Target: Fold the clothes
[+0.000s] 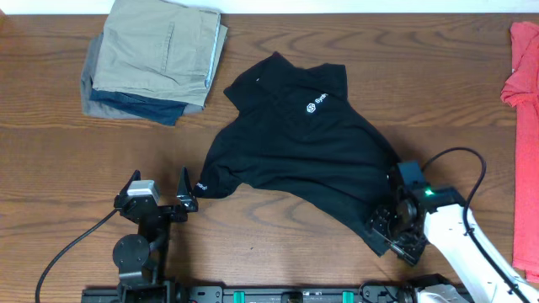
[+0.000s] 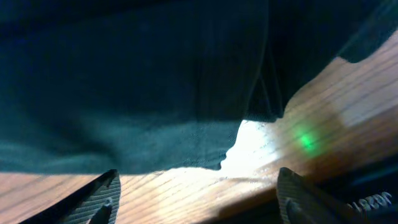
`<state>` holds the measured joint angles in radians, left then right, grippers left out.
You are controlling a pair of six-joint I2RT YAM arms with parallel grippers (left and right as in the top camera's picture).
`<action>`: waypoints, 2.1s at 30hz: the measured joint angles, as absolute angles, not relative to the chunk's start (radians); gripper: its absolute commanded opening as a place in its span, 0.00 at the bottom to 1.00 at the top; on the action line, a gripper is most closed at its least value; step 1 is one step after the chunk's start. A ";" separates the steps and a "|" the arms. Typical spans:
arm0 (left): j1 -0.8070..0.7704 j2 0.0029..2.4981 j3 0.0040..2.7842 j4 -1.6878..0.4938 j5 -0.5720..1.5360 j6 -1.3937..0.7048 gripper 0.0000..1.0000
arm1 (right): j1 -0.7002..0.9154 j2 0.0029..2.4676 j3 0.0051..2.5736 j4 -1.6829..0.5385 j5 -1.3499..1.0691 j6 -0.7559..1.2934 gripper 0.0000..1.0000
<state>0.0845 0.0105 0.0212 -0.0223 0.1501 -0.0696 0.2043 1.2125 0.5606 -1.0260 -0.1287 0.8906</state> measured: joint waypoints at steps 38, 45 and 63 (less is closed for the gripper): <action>0.084 0.010 0.021 -0.022 0.150 -0.070 0.98 | 0.204 1.184 0.430 -0.837 -0.171 1.218 0.13; 0.084 0.010 0.021 -0.022 0.150 -0.070 0.98 | 0.204 1.189 0.441 -0.833 -0.178 1.220 0.01; 0.084 0.010 0.021 -0.022 0.150 -0.070 0.98 | 0.061 1.210 1.049 -1.362 0.090 1.054 0.01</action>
